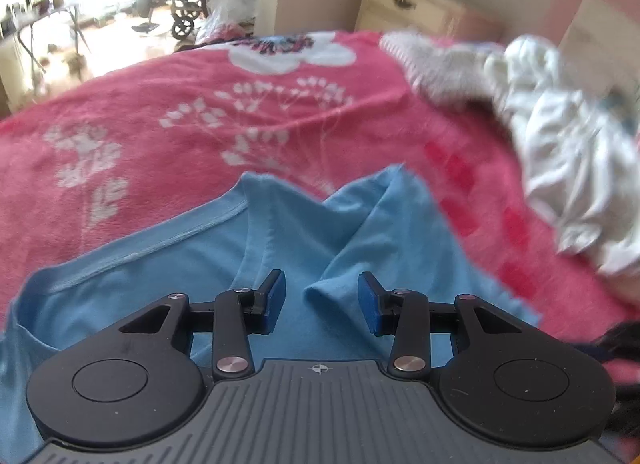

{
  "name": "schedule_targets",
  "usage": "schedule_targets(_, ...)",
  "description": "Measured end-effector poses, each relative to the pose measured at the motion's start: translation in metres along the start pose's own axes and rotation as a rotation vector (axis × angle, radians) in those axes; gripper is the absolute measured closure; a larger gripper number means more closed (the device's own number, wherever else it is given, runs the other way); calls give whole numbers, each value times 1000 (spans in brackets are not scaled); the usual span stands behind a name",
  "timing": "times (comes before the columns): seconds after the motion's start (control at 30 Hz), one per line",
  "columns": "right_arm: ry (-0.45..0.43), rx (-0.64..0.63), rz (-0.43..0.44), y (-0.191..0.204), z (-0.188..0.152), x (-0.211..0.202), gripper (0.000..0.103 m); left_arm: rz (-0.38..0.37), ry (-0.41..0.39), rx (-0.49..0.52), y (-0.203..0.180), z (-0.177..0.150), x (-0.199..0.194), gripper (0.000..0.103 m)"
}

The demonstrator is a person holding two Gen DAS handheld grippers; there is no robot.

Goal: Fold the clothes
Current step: 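Release the sleeve and open the right gripper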

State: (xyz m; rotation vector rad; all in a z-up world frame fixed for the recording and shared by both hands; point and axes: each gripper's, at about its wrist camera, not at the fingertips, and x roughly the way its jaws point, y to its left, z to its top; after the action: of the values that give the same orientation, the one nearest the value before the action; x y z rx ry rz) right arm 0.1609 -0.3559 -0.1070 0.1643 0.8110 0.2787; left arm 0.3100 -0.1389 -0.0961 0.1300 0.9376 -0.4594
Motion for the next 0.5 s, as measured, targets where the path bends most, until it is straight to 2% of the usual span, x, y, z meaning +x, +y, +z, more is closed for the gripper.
schedule_targets(0.07, -6, 15, -26, -8, -1, -3, 80, 51, 36, 27, 1, -7, 3, 70)
schedule_targets(0.17, -20, -15, -58, -14, -2, -4, 80, 49, 49, 24, 8, -16, 0, 71)
schedule_targets(0.33, -34, -100, -105, -11, -1, 1, 73, -26, 25, -30, 18, -15, -13, 69)
schedule_targets(0.5, -58, -90, -38, -3, 1, -11, 73, -94, -8, -87, 22, -4, -18, 66)
